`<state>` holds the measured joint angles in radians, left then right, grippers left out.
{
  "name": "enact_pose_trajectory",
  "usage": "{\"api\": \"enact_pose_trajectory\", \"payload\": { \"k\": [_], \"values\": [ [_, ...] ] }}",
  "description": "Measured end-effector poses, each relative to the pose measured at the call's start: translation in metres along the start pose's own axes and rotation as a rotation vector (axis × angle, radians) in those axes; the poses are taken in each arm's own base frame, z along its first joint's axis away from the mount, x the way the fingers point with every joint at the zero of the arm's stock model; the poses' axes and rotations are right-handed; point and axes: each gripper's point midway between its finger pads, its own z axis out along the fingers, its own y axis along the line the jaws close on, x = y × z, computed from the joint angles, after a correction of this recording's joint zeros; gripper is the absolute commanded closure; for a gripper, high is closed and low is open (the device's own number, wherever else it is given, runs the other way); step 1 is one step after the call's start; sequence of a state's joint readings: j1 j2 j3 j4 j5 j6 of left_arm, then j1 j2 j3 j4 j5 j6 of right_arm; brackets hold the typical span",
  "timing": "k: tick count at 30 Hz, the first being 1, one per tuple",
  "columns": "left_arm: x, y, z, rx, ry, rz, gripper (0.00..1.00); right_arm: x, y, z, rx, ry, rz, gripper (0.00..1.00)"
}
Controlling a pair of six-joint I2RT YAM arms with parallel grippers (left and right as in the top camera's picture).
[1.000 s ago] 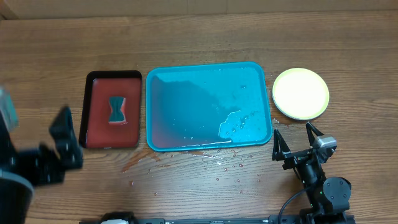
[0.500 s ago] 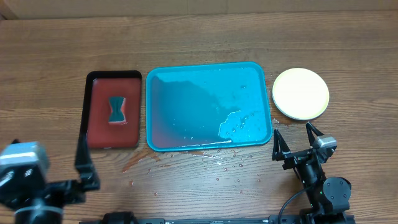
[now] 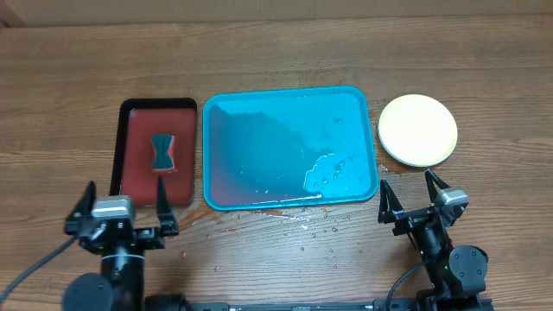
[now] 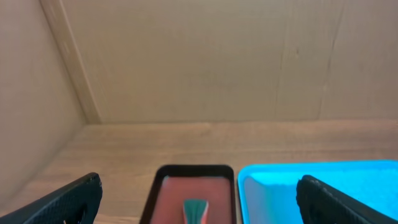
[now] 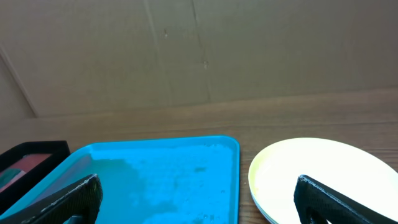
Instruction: Clean dirty plates on tray and stack at the side
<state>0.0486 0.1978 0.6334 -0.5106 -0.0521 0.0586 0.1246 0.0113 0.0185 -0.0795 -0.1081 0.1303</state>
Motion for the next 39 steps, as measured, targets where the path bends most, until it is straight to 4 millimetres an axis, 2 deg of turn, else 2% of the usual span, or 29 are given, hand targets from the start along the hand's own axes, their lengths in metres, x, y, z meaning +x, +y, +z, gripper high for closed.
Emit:
{"api": "enact_pose_trajectory", "payload": {
  "k": [5, 10, 20, 25, 30, 39],
  "values": [
    [0.038, -0.002, 0.012, -0.004, -0.01, 0.003, 0.0, 0.0, 0.0, 0.0, 0.0, 0.0, 0.0, 0.0],
    [0.067, -0.003, 0.022, -0.007, -0.024, 0.004, 0.0, 0.0, 0.0, 0.0, 0.0, 0.0, 0.0, 0.0],
    [0.093, -0.006, 0.043, -0.012, -0.093, 0.023, 0.0, 0.0, 0.0, 0.0, 0.0, 0.0, 0.0, 0.0],
    [0.116, -0.007, 0.051, -0.012, -0.082, 0.028, 0.0, 0.0, 0.0, 0.0, 0.0, 0.0, 0.0, 0.0],
    [0.144, -0.009, 0.054, -0.005, 0.005, 0.041, 0.0, 0.0, 0.0, 0.0, 0.0, 0.0, 0.0, 0.0],
    [0.146, -0.01, 0.054, -0.001, 0.01, 0.049, 0.0, 0.0, 0.0, 0.0, 0.0, 0.0, 0.0, 0.0]
  ]
}}
